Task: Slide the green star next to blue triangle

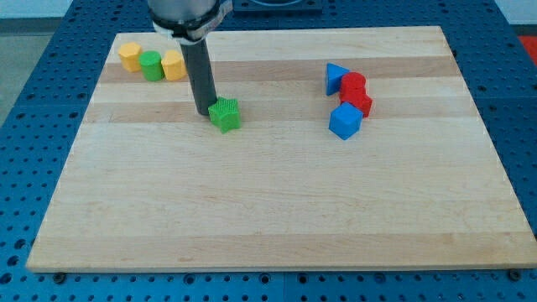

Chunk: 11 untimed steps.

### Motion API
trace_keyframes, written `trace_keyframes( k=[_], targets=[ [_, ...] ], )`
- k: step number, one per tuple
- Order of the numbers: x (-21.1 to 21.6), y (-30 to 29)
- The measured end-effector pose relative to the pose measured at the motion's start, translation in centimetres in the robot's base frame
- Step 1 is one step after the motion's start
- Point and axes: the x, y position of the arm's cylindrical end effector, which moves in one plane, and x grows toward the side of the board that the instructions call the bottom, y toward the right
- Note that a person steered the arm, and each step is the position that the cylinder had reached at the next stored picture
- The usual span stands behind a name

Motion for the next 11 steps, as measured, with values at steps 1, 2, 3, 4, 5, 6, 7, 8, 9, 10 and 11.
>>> trace_keyframes(
  k=[1, 2, 3, 4, 5, 6, 7, 8, 9, 10, 11],
  targets=[
    [3.4, 0.0],
    [6.4, 0.0],
    [5.9, 0.0],
    [4.4, 0.3],
    [4.4, 2.7],
    [4.2, 4.6],
    [2.5, 4.6],
    [1.3, 4.6],
    [0.3, 4.6],
    [-0.8, 4.7],
    [-1.7, 5.0]
  ],
)
